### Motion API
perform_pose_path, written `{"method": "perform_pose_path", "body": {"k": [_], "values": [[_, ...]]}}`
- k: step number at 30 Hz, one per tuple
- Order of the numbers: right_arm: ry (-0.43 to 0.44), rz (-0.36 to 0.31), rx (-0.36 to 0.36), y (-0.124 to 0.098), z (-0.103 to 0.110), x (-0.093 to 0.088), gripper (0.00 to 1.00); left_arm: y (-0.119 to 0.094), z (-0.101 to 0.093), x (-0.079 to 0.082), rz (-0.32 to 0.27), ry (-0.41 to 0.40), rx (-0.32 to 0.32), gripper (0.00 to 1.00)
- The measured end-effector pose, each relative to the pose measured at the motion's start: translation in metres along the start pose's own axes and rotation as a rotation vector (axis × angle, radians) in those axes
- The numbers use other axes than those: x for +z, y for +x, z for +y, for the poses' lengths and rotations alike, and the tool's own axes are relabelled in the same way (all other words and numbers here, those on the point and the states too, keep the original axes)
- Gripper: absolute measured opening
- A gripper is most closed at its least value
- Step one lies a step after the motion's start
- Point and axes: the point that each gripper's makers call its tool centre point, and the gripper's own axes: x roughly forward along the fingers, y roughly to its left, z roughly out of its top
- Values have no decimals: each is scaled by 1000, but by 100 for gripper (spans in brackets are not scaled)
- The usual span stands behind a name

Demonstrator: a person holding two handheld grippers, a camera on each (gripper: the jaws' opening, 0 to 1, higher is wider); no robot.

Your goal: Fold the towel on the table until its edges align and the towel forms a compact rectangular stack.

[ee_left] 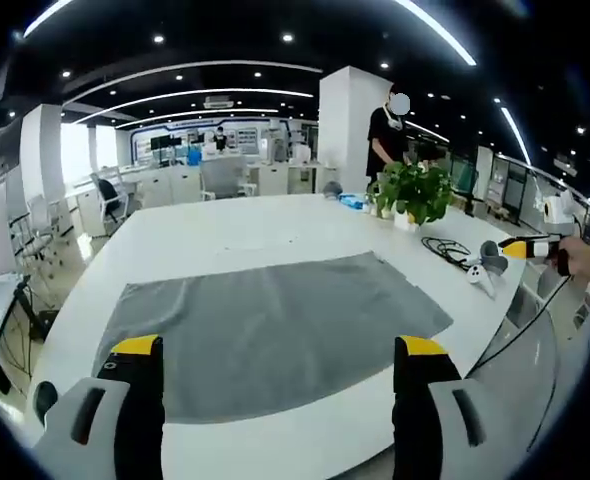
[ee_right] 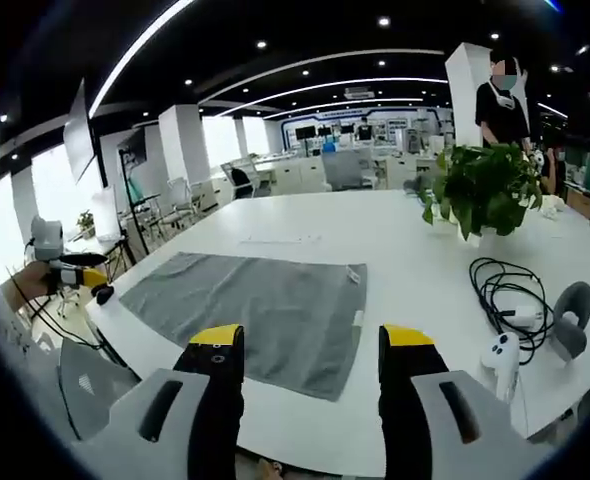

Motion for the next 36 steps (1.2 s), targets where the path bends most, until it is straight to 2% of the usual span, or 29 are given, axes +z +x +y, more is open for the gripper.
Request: {"method": "perform_pose_path", "body": {"k": [36], "values": [[-7, 22, 17, 3, 4, -5, 53, 1, -11, -9, 34, 11, -24, 98]]}}
